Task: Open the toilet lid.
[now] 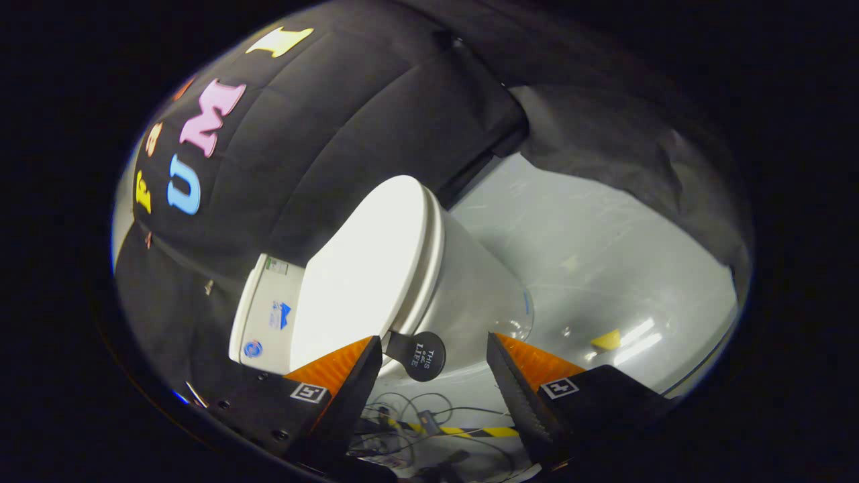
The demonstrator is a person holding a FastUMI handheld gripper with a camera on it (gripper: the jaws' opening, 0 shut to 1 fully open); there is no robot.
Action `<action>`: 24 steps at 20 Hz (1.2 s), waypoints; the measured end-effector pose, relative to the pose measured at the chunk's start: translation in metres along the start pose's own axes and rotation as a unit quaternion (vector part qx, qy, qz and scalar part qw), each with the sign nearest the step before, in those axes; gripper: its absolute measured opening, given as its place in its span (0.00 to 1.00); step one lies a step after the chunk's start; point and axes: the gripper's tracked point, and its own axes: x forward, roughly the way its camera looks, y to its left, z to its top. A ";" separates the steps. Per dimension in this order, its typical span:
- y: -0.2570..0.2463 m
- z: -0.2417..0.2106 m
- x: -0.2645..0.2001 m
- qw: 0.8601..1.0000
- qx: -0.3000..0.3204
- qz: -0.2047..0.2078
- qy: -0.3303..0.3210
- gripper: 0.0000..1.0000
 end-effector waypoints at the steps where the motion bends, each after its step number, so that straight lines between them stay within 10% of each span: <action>1: 0.000 0.001 0.003 1.000 0.021 0.011 -0.003 0.99; 4: 0.005 -0.001 0.009 0.998 0.054 0.045 -0.001 0.96; 11: 0.018 -0.002 0.019 0.985 0.138 0.083 0.058 0.12; 24: 0.075 0.015 -0.013 1.000 0.002 0.009 0.024 0.10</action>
